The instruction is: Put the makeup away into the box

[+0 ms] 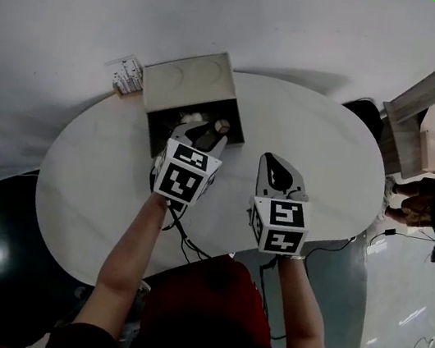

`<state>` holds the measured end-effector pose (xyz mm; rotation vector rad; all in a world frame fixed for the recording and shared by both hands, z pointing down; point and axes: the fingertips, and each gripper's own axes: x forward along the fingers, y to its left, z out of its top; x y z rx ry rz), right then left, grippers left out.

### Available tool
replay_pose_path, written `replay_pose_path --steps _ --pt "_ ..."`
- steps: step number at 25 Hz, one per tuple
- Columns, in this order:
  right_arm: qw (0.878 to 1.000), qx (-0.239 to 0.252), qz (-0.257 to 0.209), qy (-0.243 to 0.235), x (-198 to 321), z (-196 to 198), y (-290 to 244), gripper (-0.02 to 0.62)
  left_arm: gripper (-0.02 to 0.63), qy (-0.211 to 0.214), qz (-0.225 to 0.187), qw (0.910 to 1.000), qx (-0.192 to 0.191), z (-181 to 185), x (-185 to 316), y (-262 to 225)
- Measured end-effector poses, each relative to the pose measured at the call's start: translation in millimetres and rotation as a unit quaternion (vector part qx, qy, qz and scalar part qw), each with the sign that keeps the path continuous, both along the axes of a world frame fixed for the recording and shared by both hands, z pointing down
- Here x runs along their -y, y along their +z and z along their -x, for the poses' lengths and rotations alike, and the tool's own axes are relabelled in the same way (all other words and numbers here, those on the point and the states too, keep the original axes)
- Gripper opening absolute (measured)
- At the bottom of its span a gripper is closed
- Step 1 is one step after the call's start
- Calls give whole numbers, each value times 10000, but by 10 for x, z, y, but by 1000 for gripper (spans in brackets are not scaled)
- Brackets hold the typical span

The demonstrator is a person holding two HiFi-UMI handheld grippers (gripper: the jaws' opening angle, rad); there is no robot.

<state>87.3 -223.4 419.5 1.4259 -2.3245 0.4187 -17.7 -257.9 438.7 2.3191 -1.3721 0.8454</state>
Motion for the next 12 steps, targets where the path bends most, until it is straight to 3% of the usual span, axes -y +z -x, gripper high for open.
replay_pose_path --steps 12 --pt "9997 110 -227 -33 -215 -98 -189 14 95 -299 -393 9988 -16 -3 -395 -295"
